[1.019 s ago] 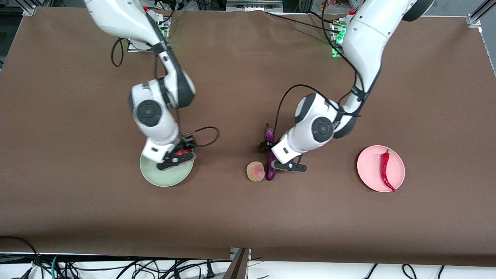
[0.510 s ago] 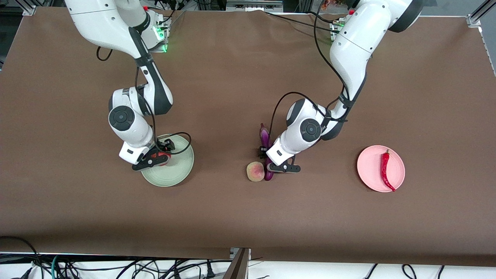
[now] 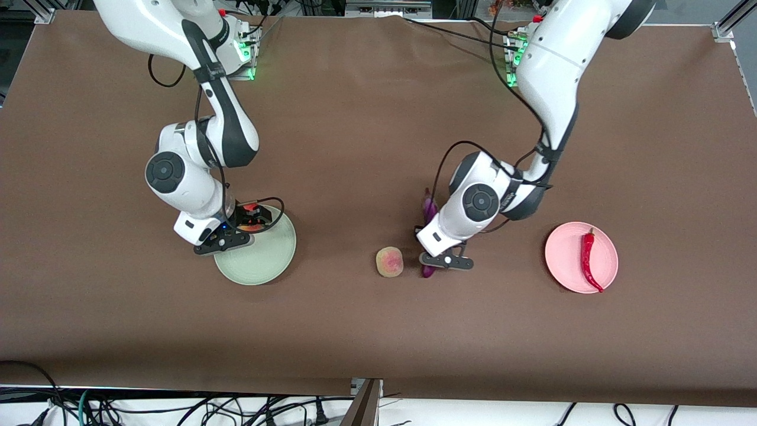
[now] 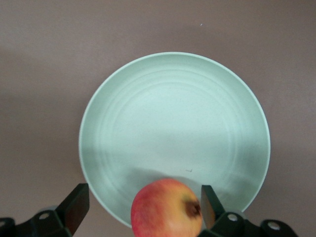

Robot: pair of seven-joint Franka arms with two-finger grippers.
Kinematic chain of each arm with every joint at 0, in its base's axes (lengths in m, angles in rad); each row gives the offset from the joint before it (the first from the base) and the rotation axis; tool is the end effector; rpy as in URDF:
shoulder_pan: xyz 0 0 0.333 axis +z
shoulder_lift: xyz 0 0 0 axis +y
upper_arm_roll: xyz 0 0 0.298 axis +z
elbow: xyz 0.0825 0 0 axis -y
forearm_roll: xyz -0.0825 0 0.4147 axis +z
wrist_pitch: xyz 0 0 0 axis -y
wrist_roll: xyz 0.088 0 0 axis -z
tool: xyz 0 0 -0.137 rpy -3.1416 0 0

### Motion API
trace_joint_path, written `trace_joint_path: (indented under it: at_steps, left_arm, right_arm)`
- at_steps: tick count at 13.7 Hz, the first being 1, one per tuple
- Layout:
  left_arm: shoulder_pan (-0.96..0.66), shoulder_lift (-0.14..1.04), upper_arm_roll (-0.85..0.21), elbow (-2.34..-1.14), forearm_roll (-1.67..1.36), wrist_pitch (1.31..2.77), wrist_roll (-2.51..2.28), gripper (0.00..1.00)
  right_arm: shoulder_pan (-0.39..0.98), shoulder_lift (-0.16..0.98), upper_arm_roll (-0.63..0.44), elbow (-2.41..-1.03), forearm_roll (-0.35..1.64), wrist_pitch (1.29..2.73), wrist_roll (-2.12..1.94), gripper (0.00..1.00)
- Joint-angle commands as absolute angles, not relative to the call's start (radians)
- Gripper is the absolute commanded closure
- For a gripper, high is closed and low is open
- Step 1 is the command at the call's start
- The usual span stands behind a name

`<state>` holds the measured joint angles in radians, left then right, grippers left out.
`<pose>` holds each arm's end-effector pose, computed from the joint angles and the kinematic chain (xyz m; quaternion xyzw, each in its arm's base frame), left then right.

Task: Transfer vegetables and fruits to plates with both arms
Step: 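Lift the eggplant with the left gripper while the right gripper places the apple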

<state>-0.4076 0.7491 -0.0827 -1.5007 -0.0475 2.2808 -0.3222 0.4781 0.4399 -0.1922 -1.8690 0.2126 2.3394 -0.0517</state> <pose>0.6466 -0.3400 0.1663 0.9972 -0.0573 -0.0032 0.0489 0.6276 0.1954 0.2203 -0.9935 -0.1058 -0.0168 0.0395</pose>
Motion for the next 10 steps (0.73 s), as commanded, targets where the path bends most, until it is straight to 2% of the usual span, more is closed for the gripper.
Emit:
trace_joint_path:
  at_steps: [1,4,5,7,10]
  left_arm:
    - [-0.376,0.641,-0.038,-1.52,0.031,2.145,-0.307,1.0]
    - [-0.328,0.614,-0.006,-1.52,0.109,1.901,-0.299,1.0]
    - [-0.313,0.617,0.011,-1.523,0.142,1.864,-0.285,1.0]
    - [-0.243,0.627,0.021,-1.531,0.207,1.844,-0.171,1.0]
    - [-0.126,0.658,0.021,-1.52,0.201,1.859,0.012,1.0]
  right_arm:
    - [0.477,0.388,-0.18,-1.859,0.235,2.255,-0.017,0.0]
    - [0.482,0.361,-0.178,-1.806,0.229,2.154,0.041,0.0]
    - [0.485,0.359,-0.178,-1.78,0.229,2.122,0.057,0.0]
    - [0.501,0.362,-0.178,-1.74,0.229,2.083,0.11,0.0]
    - [0.593,0.414,-0.178,-1.704,0.225,2.12,0.315,0.0]
